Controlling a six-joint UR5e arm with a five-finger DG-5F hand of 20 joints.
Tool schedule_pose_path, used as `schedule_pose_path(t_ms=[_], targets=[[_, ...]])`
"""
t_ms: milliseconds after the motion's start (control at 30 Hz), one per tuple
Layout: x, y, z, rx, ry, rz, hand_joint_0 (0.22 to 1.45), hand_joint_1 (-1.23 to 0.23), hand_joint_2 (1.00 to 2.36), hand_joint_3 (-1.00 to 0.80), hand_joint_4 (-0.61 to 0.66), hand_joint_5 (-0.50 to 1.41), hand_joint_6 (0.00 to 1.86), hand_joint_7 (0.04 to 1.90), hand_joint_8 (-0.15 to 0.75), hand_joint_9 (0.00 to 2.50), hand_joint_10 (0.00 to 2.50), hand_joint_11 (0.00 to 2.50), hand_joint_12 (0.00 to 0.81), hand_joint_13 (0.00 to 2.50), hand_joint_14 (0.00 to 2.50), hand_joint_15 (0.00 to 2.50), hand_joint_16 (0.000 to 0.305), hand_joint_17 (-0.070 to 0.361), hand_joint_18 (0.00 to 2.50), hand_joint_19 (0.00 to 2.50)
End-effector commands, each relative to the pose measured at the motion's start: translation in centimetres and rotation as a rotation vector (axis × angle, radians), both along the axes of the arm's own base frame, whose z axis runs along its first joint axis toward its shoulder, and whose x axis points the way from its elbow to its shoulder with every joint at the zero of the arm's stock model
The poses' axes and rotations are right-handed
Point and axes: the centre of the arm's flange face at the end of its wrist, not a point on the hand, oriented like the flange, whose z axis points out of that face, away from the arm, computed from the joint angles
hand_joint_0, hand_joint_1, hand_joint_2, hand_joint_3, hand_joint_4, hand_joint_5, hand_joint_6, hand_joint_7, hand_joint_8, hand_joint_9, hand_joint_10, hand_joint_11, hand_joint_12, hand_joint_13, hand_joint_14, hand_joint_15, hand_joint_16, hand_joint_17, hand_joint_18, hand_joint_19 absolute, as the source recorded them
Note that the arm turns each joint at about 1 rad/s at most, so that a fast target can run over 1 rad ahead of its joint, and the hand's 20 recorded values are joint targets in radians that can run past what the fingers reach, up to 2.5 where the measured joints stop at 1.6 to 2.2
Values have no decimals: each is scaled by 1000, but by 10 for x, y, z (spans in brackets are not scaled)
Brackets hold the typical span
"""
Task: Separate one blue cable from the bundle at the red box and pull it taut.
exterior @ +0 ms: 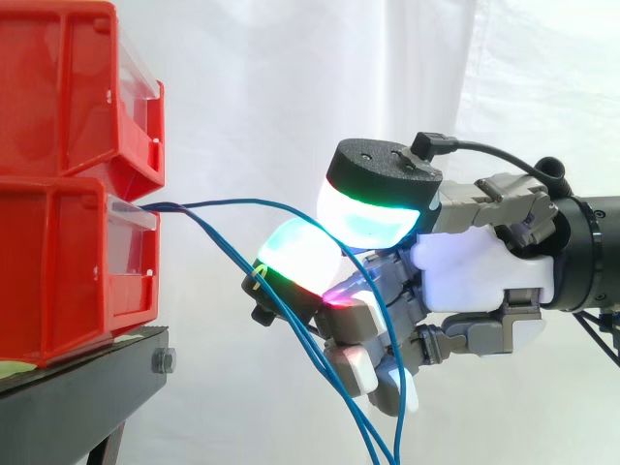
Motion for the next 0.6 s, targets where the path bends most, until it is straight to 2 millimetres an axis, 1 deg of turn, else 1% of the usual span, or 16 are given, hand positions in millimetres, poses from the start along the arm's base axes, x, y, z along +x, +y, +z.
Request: schedule_pose_path(t_ms=[0,67,100,133,200,267,433,567], targets=[[0,0,0,4,0,-5,590,-708,1015,-94,75,-165,913,1111,352,1002,9,1135,392,935,19,754,51,114,914,877],[0,0,0,10,-1,-7,577,-672,1017,-230,90,-171,900,1110,323,976,13,1135,362,904,22,772,44,99,851,925],[0,0,0,12,-1,-7,553,-659,1011,-333,104,-169,895,1097,327,976,12,1142,370,903,22,772,45,101,853,923],[0,0,0,13,-1,-7,553,-658,1010,-352,104,-169,893,1093,327,975,12,1140,370,903,21,772,45,101,853,913],[0,1,0,13,-1,-5,546,-644,1001,-487,120,-169,889,1107,328,975,13,1138,371,904,20,772,45,102,855,922],[0,0,0,14,-2,-7,532,-643,1000,-500,129,-167,886,1112,329,980,11,1139,377,906,22,768,46,104,862,915],[1,1,1,14,-8,-8,488,-707,1000,-500,145,-166,889,1097,341,989,10,1126,389,924,20,763,49,111,892,898],[1,1,1,14,-10,-8,500,-834,1000,-500,141,-166,893,1091,331,994,11,1155,378,933,19,762,48,107,908,893]])
